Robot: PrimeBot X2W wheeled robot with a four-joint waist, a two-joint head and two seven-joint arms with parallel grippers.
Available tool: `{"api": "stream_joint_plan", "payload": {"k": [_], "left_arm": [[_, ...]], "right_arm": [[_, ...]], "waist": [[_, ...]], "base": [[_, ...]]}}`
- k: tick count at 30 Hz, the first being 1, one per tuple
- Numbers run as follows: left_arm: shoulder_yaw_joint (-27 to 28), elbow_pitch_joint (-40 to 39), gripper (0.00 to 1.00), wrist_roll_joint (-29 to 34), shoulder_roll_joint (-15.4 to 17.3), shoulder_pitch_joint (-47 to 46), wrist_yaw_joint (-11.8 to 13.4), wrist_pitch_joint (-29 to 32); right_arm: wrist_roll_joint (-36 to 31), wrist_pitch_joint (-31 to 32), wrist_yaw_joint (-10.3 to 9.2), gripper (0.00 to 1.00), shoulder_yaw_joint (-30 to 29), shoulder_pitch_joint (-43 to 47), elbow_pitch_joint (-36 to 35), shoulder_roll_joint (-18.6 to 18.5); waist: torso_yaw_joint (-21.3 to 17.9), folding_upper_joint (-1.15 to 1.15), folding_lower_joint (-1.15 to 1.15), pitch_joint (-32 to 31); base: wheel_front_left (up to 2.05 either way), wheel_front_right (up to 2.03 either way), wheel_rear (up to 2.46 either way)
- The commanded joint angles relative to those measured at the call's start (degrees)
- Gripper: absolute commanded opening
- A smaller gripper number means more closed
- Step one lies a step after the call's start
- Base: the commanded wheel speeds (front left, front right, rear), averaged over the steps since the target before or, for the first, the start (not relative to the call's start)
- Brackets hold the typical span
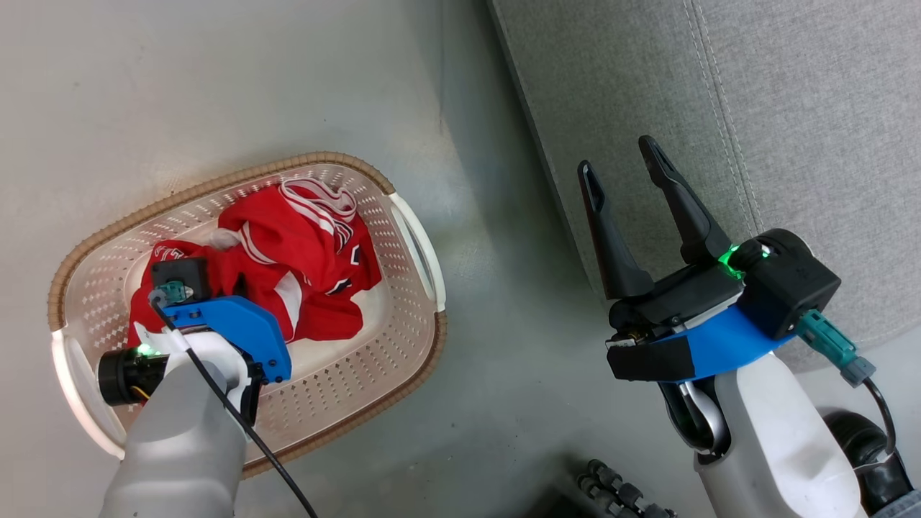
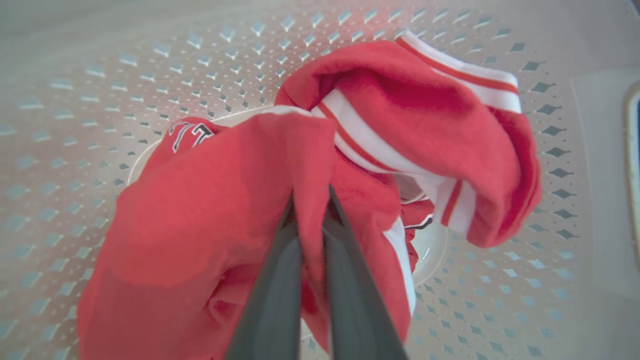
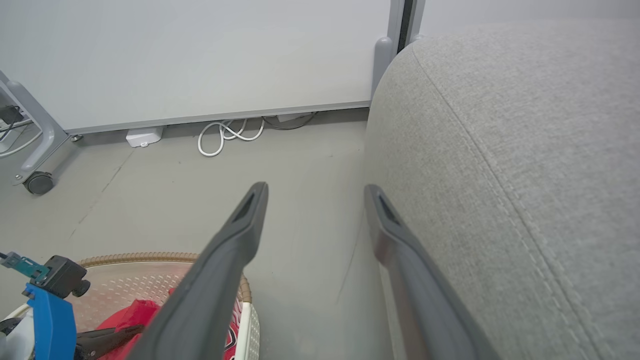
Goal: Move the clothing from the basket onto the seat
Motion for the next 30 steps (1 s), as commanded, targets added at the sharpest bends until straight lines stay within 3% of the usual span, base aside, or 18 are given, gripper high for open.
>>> {"api": "stream_joint_plan", "payload": {"k": [1,11,22,30], "left_arm": [[-0.1,0.1,0.0,-0.3,0.0,-0.7,0.0,-0.2],[-1.1,0.4,0.0,-1.1,-1.5,0.7,-1.1,-1.8],[-3.9,-1.3,0.0,-2.7,-3.2,4.4,-3.9,-5.4],[-8.2,-8.5,0.0,-7.6,-3.2,9.5,-5.3,-6.3]], "right_arm": [[-0.5,-0.2,0.01,1.0,-0.1,-0.3,0.1,0.0],[-1.6,-0.2,0.01,1.0,-0.4,0.2,1.3,0.0],[-4.7,-0.2,0.01,1.0,-2.1,2.5,3.9,-0.1],[-5.8,-0.2,0.01,1.0,-2.3,5.4,6.4,-0.1]], "waist": [[0.1,0.0,0.0,-0.2],[2.2,0.0,0.0,-4.6],[8.0,0.0,0.0,-16.1],[11.0,0.0,0.0,-25.5]], "base": [[0.0,0.0,0.0],[0.0,0.0,0.0],[0.0,0.0,0.0],[0.0,0.0,0.0]]}}
